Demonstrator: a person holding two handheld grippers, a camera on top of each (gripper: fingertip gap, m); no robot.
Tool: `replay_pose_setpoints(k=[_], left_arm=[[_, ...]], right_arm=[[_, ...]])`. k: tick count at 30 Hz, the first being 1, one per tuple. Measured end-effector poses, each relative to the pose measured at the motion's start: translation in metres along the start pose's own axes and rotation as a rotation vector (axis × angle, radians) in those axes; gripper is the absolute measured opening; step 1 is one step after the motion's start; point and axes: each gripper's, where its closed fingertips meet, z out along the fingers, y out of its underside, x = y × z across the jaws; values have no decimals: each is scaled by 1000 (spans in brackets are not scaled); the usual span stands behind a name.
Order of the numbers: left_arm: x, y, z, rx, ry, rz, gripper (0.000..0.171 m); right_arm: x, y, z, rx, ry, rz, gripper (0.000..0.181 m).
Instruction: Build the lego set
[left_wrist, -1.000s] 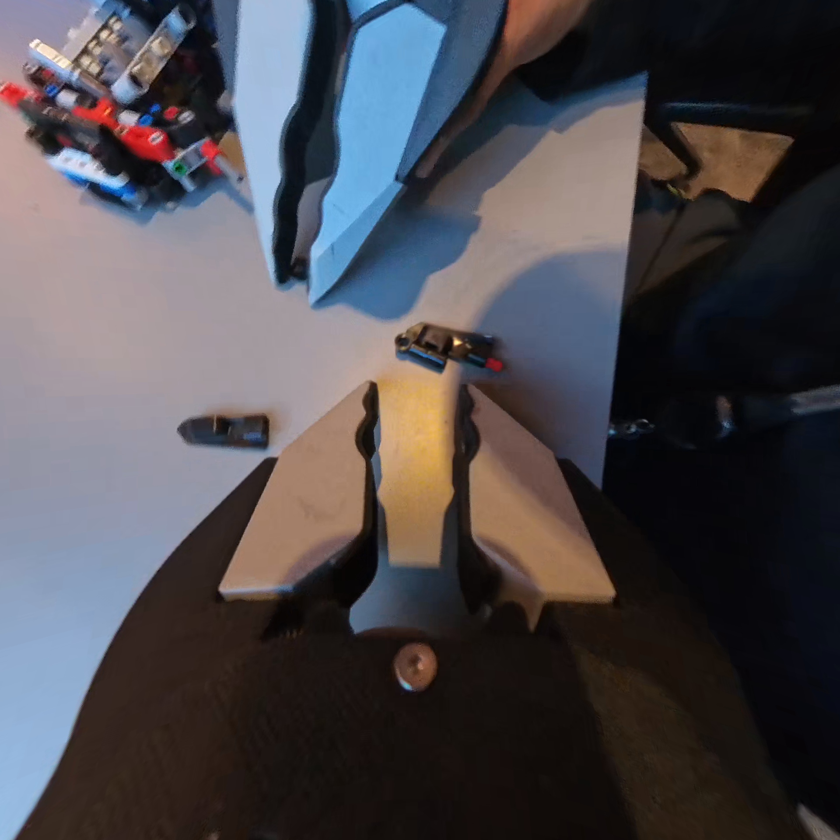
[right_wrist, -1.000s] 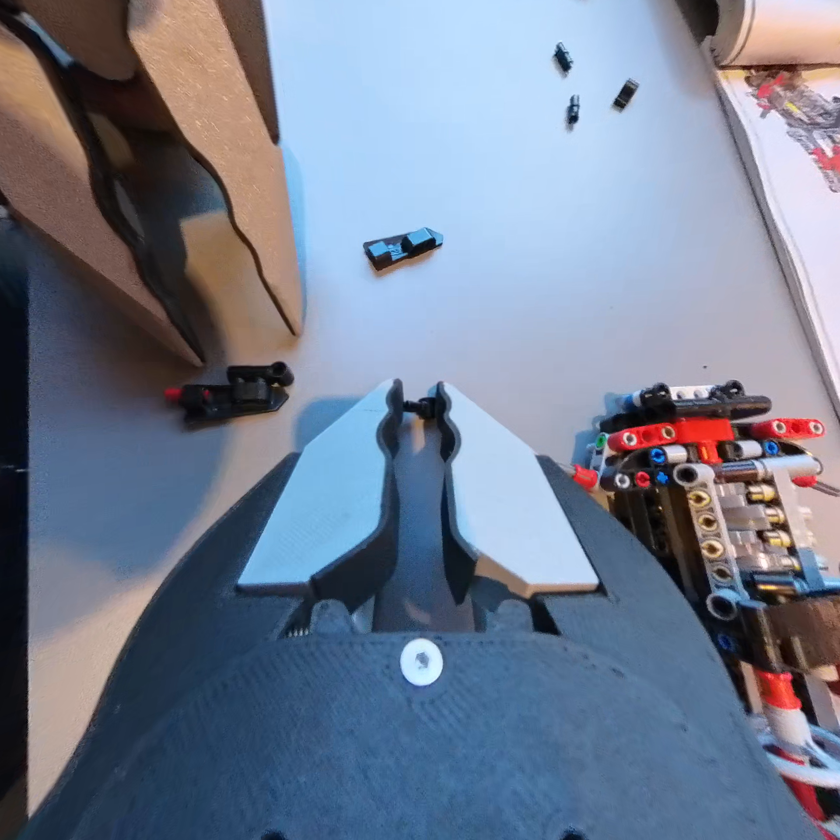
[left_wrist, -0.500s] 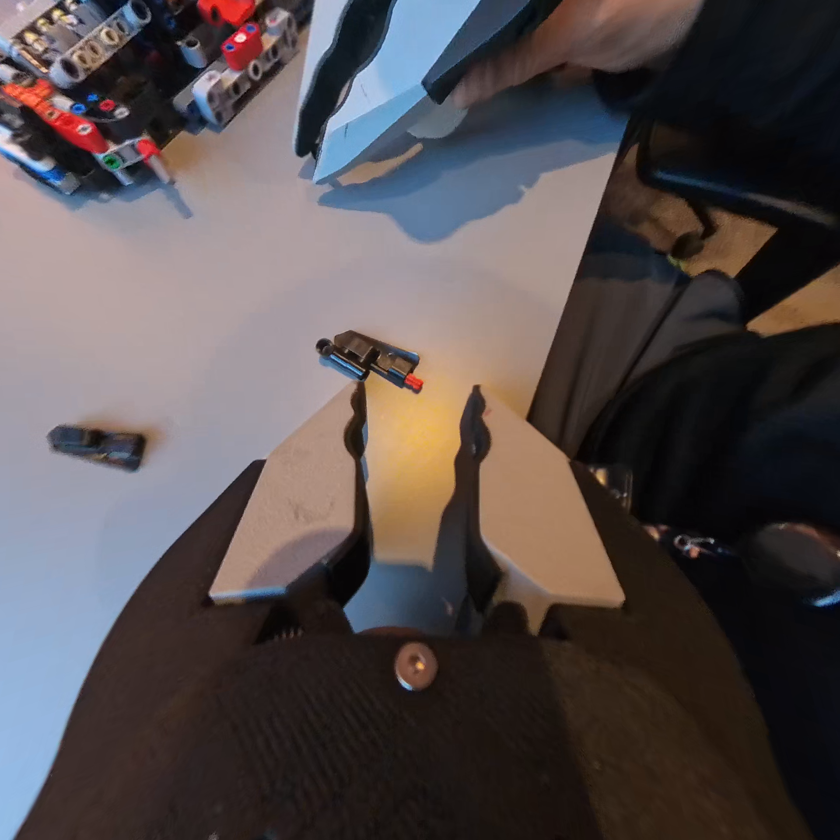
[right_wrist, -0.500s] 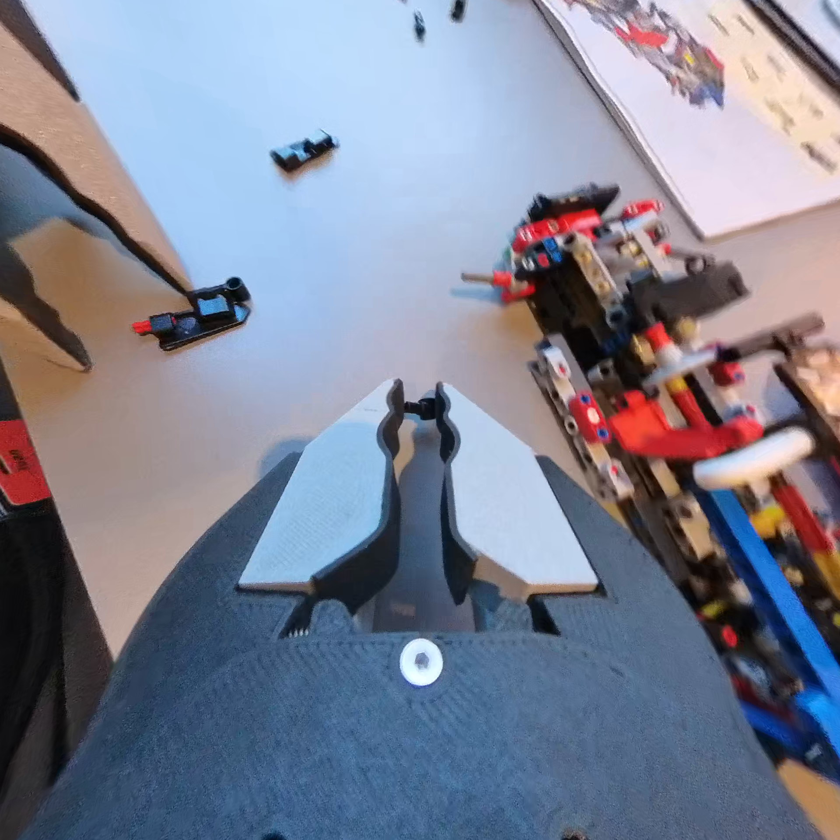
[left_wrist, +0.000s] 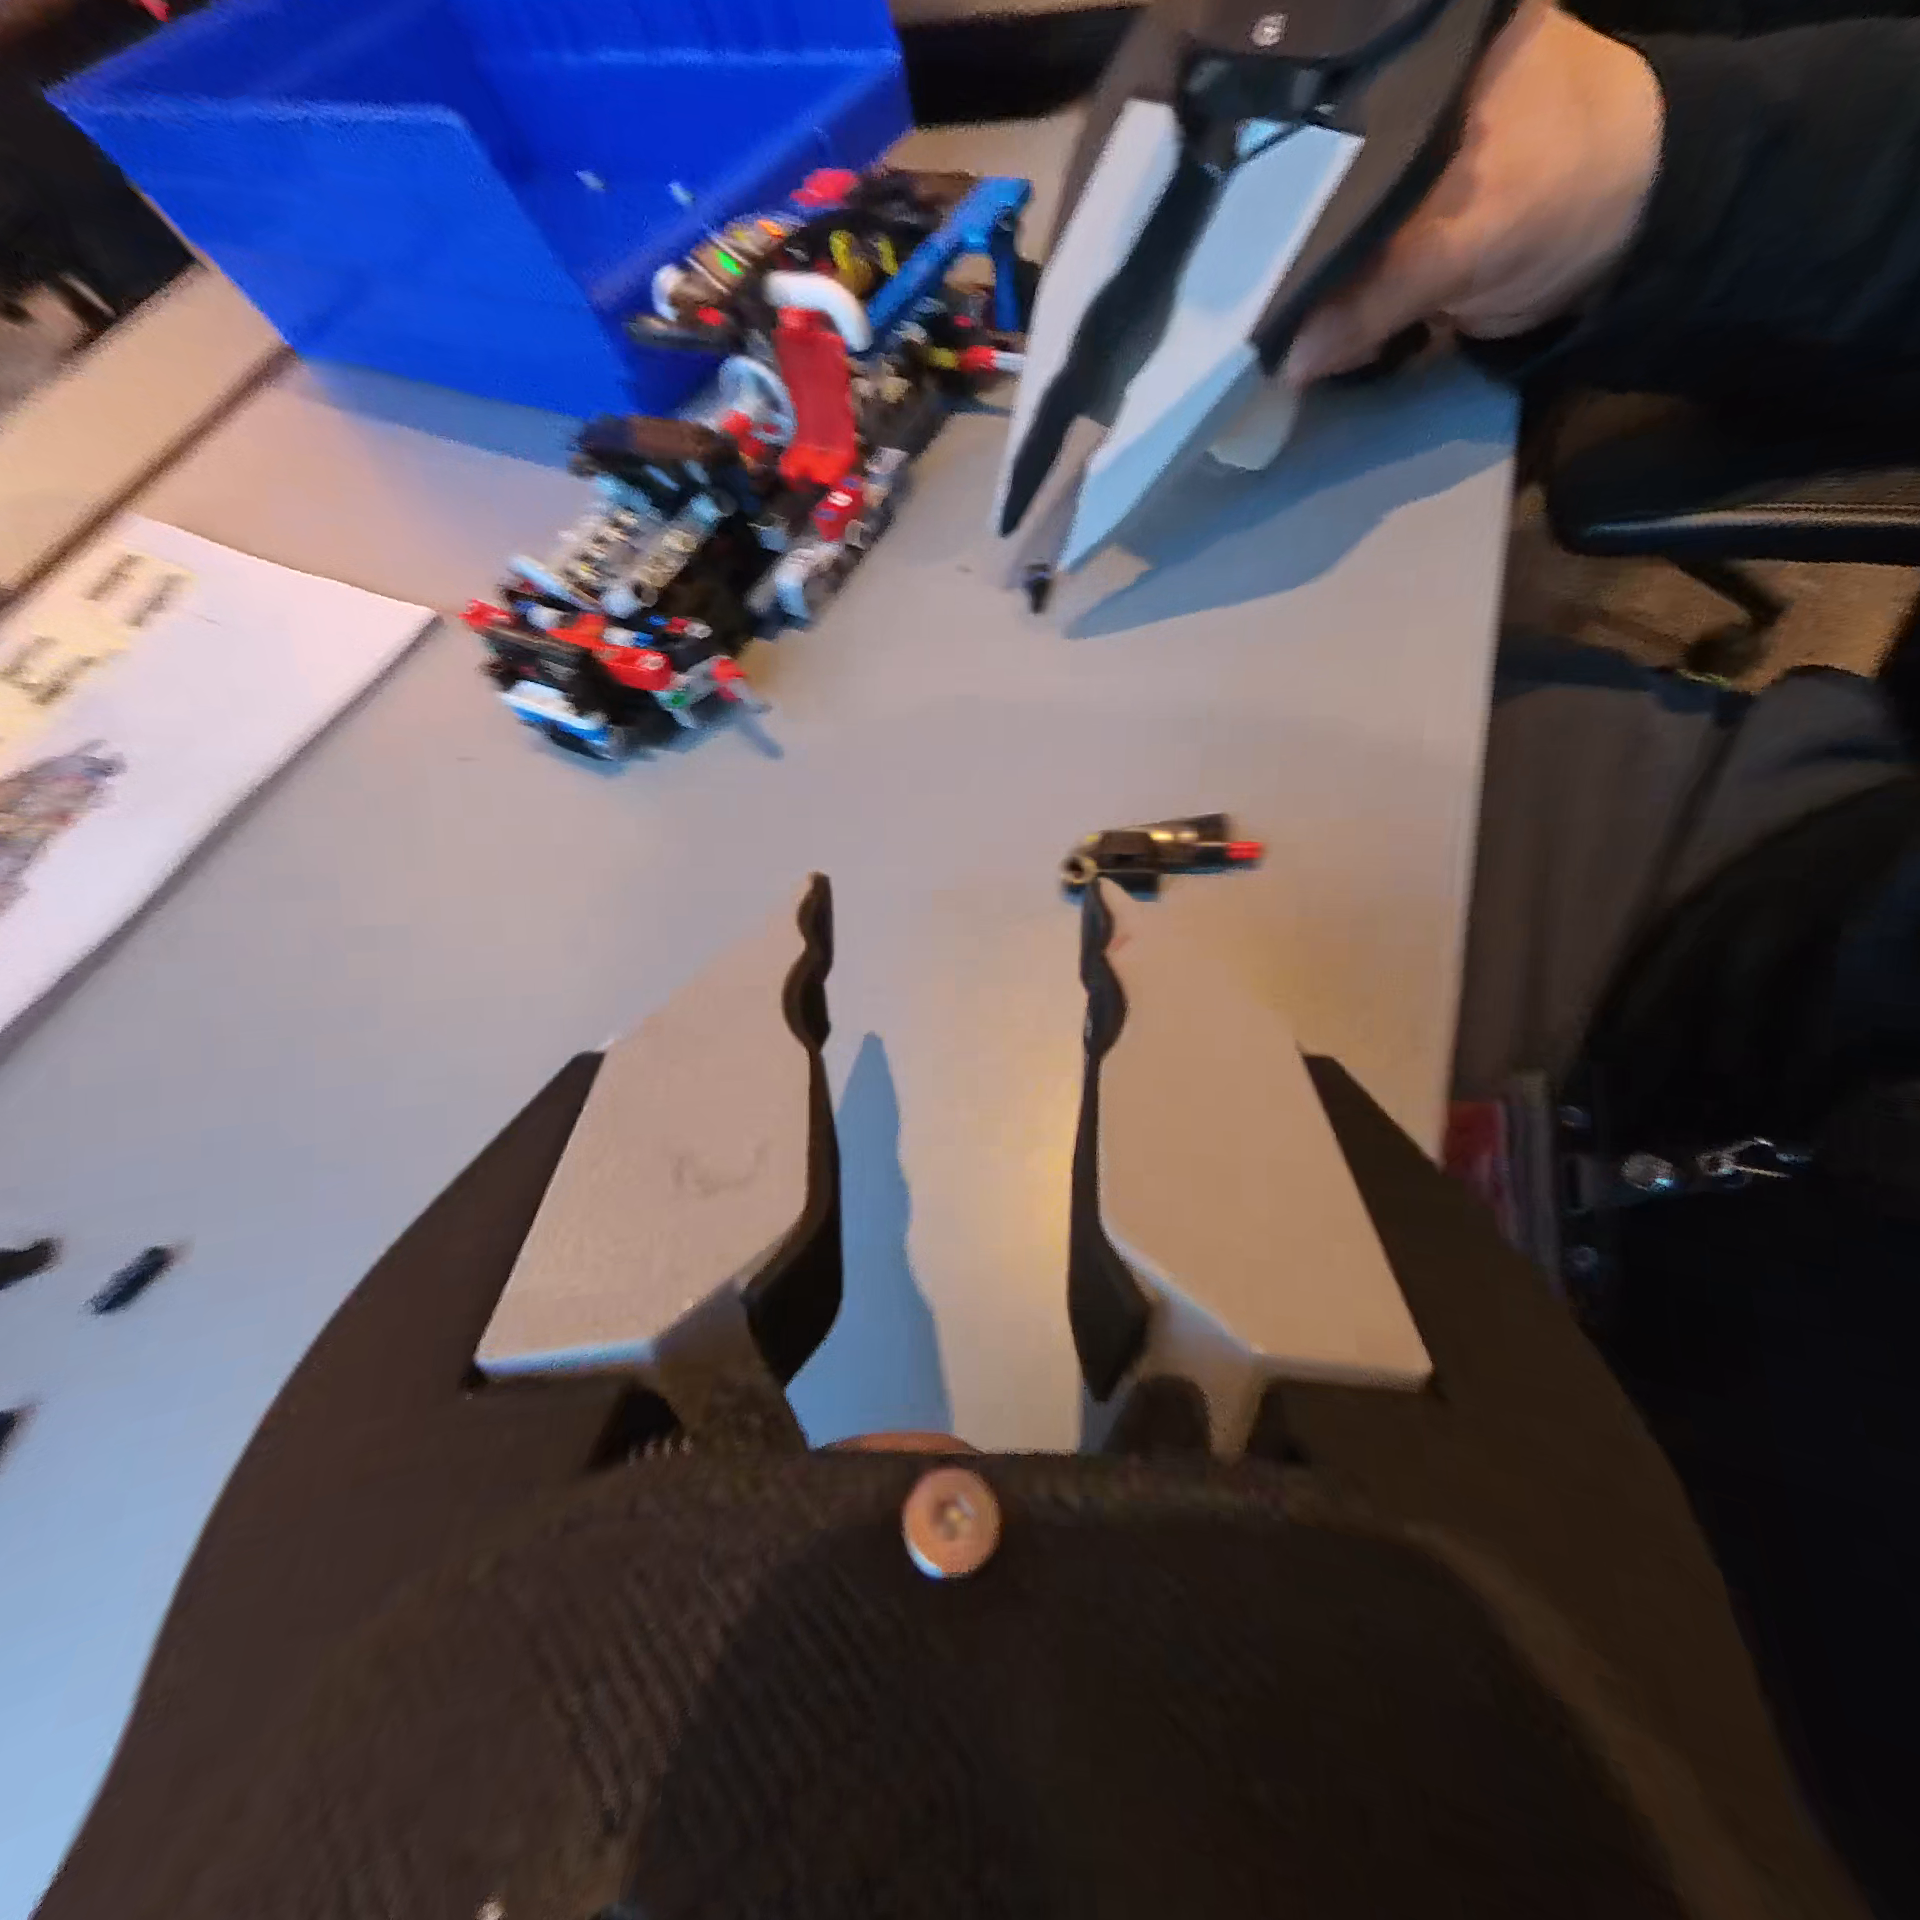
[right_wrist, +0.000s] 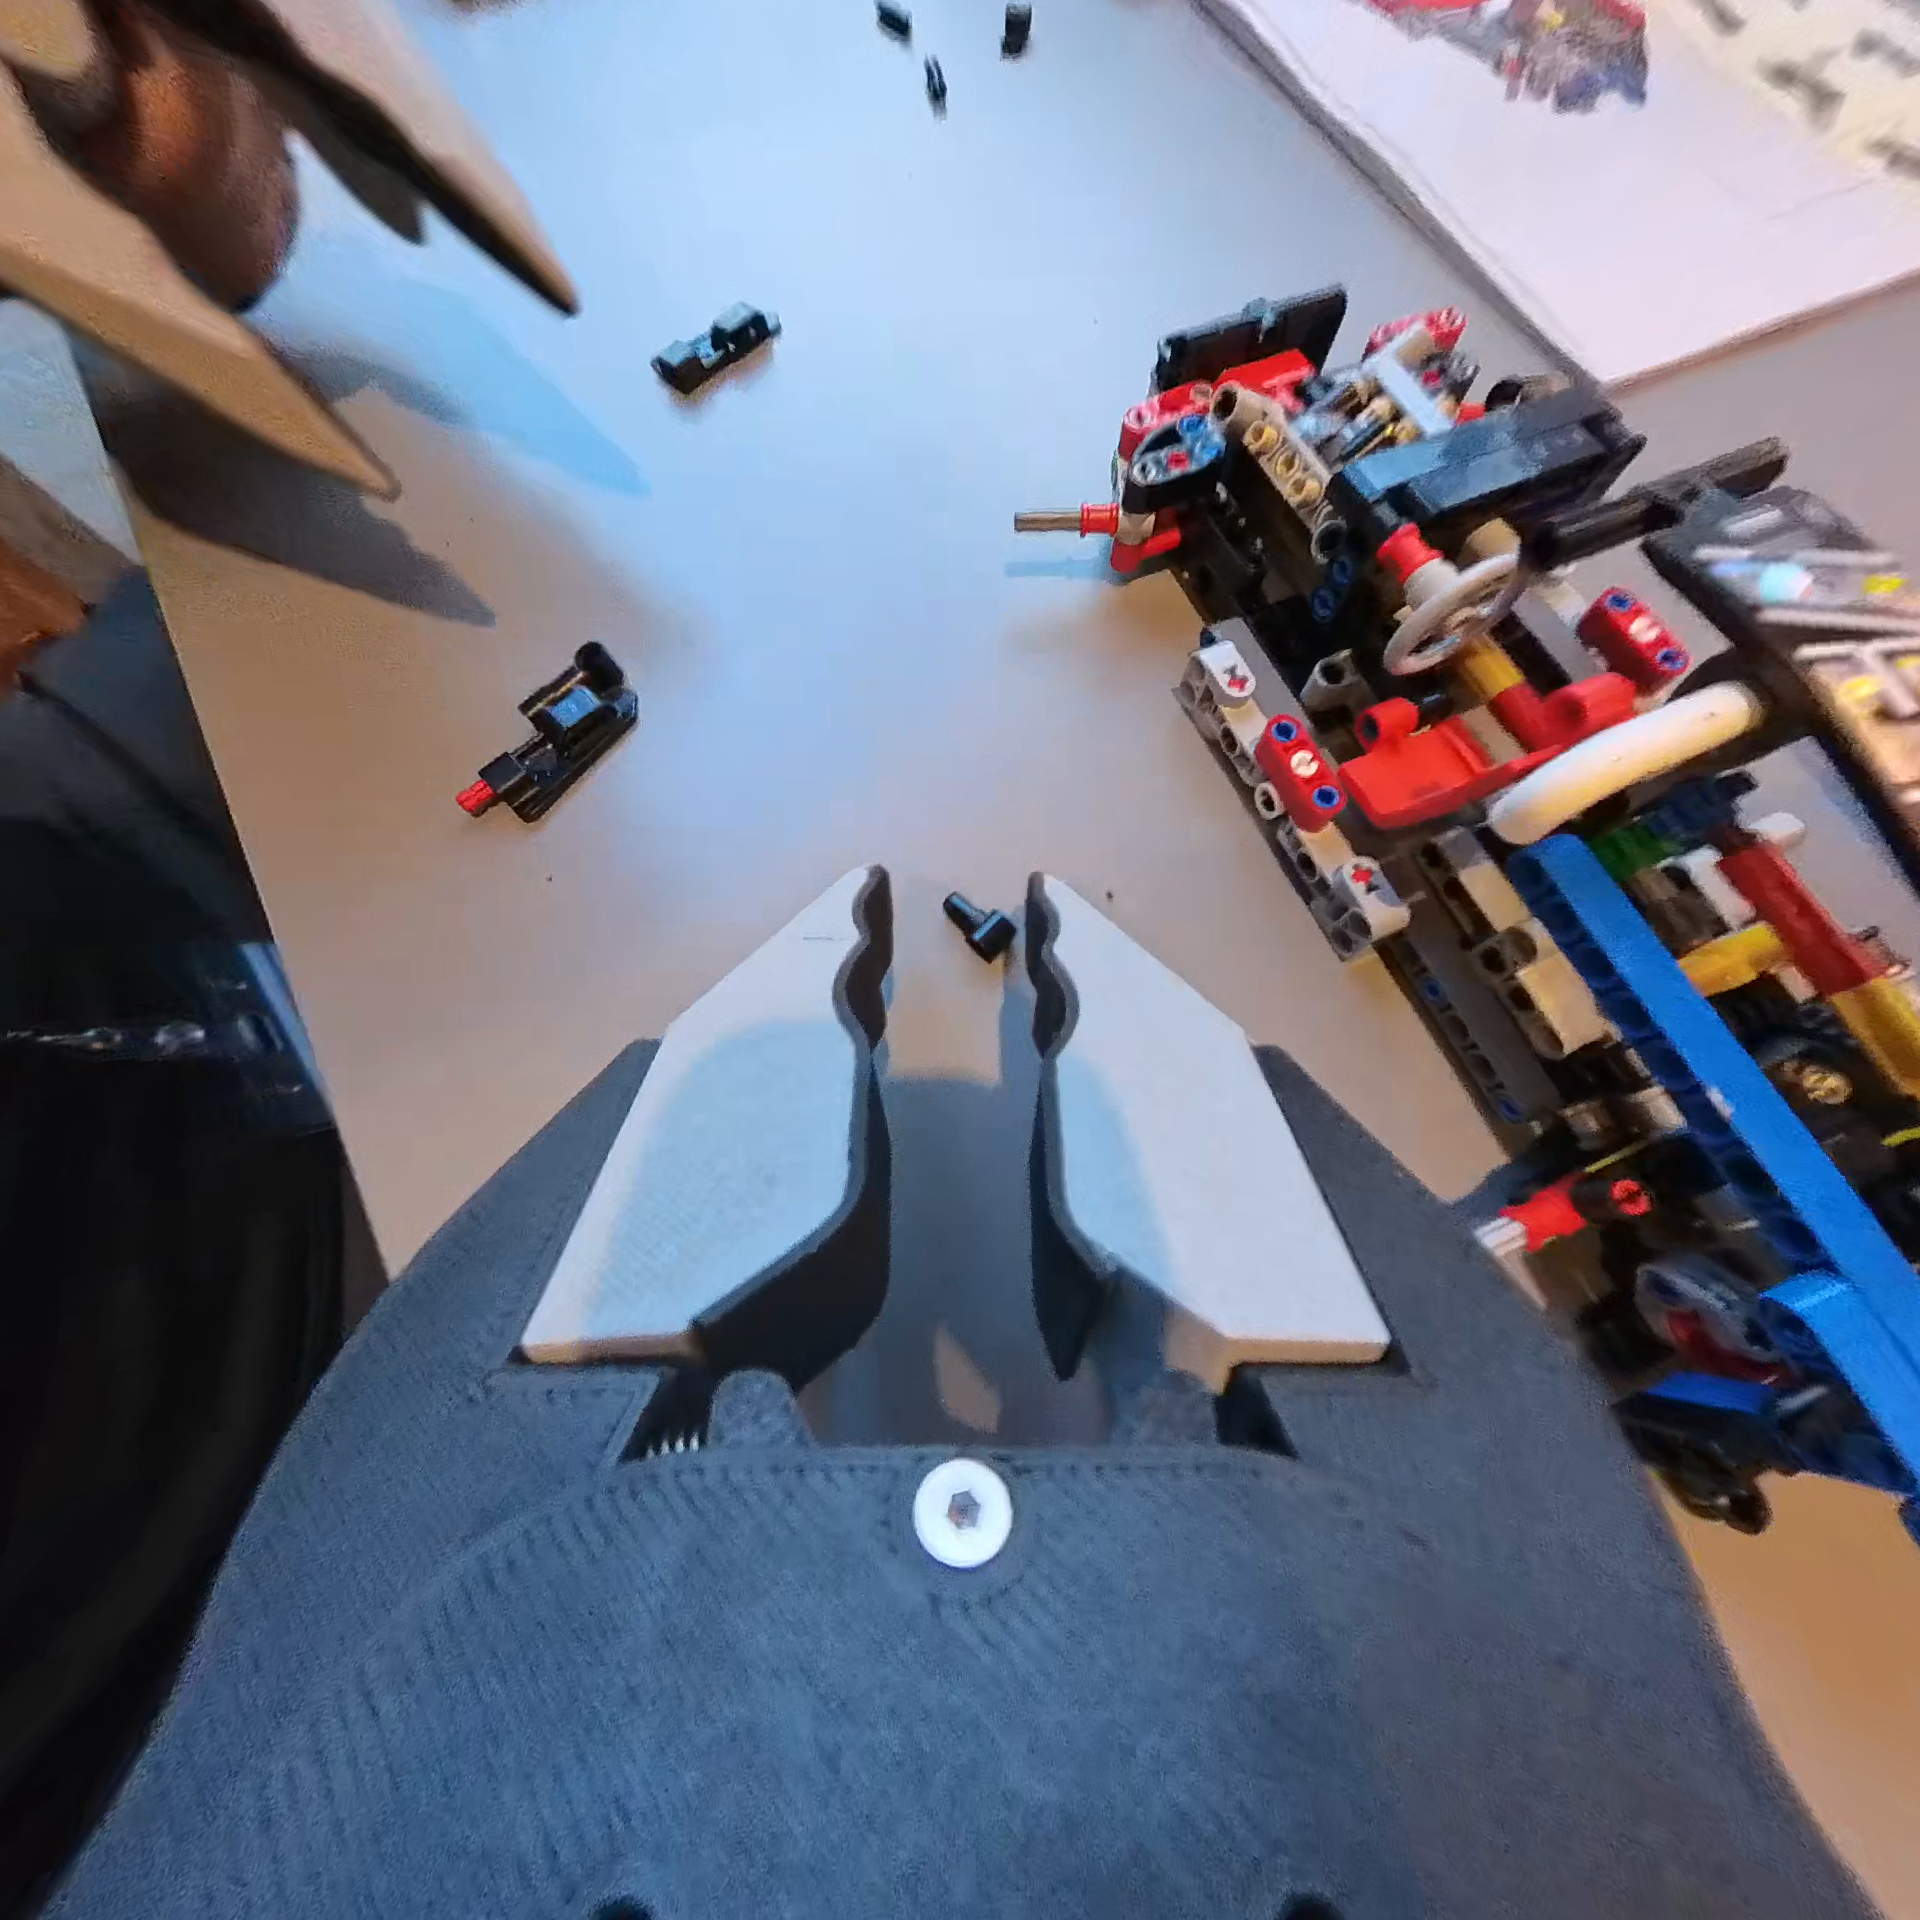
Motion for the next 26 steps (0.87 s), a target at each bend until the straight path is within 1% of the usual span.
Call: replay_pose_setpoints(k=[2,5,7,8,12,19,26], left_arm=[[-16,-3,-5,88,-55,35,45],[-26,-11,-12,178,-56,49,41],[-32,-14,-15,211,-61,50,34],[-34,-14,-14,212,-56,42,34],[-39,-14,-14,225,-27,1,35],[-60,-18,-21,284,-29,-140,34],[-62,-17,-19,272,-21,-143,28]], right_arm=[[3,-9,-4,64,20,-58,23],[9,-27,-12,193,74,-162,20],[13,-39,-18,279,99,-194,16],[15,-43,-18,304,97,-190,16],[22,-51,-18,342,62,-148,21],[29,-58,-21,394,50,-128,18],[29,-62,-18,403,3,-120,14]])
